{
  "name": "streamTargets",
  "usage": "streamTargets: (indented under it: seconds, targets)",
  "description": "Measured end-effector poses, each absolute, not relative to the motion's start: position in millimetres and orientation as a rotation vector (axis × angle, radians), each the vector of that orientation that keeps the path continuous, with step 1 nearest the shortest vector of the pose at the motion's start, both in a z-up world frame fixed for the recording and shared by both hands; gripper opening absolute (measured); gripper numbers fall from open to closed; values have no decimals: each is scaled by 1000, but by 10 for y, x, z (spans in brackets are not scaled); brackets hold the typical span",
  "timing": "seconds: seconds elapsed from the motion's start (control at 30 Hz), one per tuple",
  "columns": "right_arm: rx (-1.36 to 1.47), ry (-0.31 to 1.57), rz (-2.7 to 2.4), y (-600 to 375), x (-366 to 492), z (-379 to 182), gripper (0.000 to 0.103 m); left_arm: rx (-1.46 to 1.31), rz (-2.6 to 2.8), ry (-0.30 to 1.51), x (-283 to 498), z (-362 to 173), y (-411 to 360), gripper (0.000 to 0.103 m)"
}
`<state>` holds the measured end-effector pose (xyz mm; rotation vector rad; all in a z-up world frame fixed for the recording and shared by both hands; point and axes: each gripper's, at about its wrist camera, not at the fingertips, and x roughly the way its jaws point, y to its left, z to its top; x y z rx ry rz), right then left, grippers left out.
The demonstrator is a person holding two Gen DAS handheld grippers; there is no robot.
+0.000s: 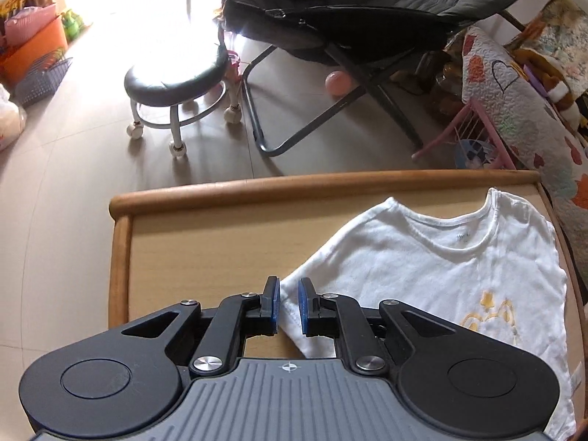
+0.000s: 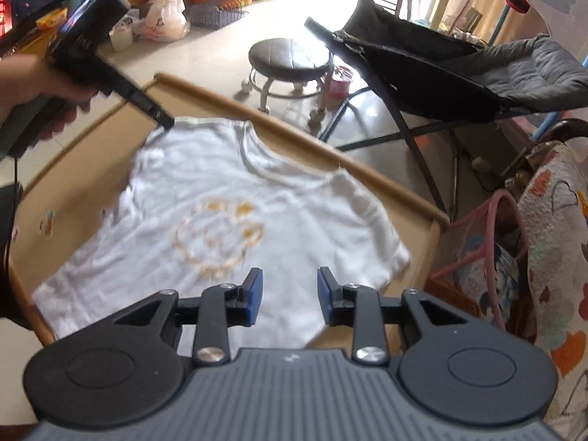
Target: Fold clothes
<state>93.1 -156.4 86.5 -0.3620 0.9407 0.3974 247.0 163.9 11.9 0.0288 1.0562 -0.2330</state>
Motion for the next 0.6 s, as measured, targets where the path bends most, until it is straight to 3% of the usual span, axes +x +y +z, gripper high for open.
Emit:
streamTargets:
  seconds: [0.6]
  targets:
    - [-187,979,289,-1807,609,741,32,-62,-191,1053,2475,96,1749,17]
